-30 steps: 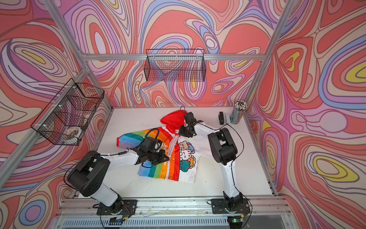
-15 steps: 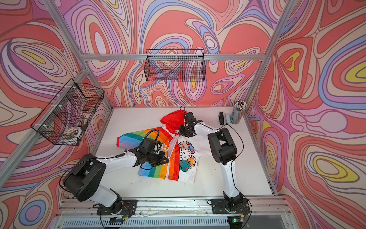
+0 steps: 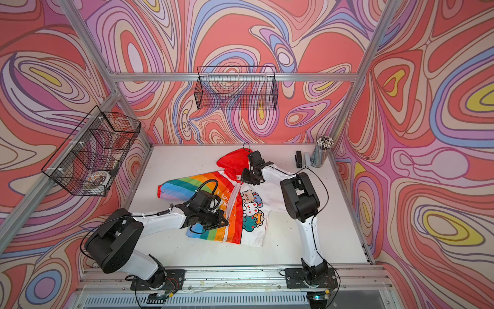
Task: Unzip the jacket
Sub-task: Unzip the zipper on the jacket.
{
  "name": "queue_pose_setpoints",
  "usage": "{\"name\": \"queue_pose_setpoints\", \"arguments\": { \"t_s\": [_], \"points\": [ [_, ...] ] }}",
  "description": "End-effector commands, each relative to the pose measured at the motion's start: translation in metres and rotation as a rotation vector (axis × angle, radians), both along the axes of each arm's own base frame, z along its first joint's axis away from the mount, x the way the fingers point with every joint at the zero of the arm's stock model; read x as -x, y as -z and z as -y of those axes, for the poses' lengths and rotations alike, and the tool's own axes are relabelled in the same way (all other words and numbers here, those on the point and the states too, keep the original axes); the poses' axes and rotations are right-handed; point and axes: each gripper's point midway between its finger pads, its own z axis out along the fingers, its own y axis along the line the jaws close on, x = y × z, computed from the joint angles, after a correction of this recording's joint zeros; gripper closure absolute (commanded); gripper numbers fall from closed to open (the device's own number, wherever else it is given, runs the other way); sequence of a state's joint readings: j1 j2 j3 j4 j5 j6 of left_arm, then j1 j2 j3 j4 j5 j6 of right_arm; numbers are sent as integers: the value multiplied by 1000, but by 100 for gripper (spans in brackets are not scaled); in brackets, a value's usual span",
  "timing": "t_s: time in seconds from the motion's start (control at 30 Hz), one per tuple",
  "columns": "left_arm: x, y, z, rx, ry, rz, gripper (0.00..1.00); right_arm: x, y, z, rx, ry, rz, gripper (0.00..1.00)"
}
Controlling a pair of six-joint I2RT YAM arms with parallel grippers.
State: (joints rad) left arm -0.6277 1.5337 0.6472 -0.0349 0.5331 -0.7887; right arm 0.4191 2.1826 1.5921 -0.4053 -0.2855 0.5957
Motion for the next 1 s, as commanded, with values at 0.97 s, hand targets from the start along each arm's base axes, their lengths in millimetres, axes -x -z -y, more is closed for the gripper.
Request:
{"name": "queue_pose_setpoints", "arguments": {
  "t_s": [0.97],
  "points": [
    [63, 22, -28, -100, 15, -81, 100, -18, 6, 1, -8, 23, 22, 100]
  ]
}}
